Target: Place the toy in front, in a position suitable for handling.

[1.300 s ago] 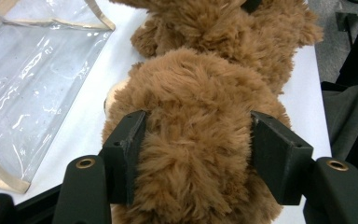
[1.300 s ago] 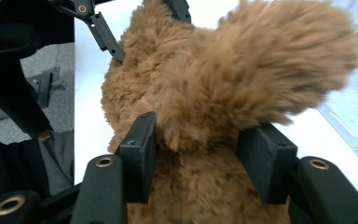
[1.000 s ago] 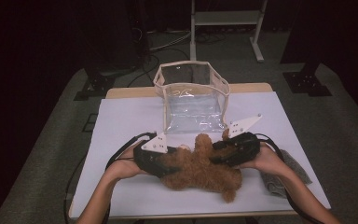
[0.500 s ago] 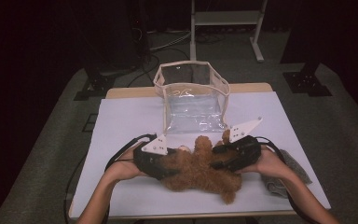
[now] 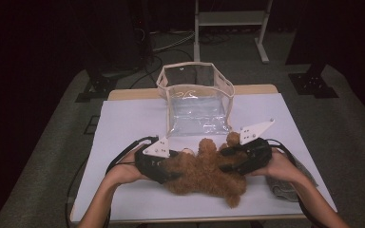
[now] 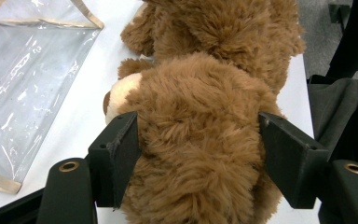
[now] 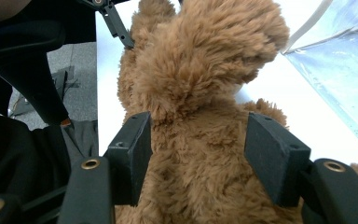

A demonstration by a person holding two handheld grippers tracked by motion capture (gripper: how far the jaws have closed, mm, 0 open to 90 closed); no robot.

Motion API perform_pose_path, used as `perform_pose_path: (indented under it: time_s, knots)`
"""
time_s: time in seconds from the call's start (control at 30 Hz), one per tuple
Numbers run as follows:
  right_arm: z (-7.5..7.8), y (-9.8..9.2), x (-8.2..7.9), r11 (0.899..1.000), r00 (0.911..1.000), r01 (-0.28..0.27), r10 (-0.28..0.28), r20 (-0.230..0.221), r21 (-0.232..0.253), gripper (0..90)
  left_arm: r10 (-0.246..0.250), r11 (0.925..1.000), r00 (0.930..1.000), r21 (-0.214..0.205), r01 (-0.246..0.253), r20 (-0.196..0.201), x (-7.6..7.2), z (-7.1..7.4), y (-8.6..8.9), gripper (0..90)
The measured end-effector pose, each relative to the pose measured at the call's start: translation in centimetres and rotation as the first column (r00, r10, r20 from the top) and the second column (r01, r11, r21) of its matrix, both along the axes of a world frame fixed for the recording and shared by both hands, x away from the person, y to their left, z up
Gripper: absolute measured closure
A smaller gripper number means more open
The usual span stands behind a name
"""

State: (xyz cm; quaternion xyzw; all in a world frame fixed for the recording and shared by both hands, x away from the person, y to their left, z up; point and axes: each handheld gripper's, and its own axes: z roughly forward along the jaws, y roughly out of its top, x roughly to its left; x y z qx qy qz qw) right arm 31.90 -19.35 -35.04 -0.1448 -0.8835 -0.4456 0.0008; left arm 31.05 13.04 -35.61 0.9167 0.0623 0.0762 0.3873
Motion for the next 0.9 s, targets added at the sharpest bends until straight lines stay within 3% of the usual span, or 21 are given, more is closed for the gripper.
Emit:
perform_pose_path:
  time_s: [0.37, 0.9]
  knots:
    - [0.5, -0.4, 0.0, 1.000, 0.9999, -0.004, 0.004, 0.016, 0.001, 38.6, 0.010, 0.9999, 0.9999, 0.003, -0.010, -0.004, -0.1, -0.3, 0.4, 27.9]
    - [1.4, -1.0, 0.4, 1.000, 0.9993, 0.002, -0.003, 0.037, 0.020, 36.4, 0.028, 0.9990, 0.9994, -0.035, -0.029, -0.018, -0.4, -0.9, 1.2, 27.4]
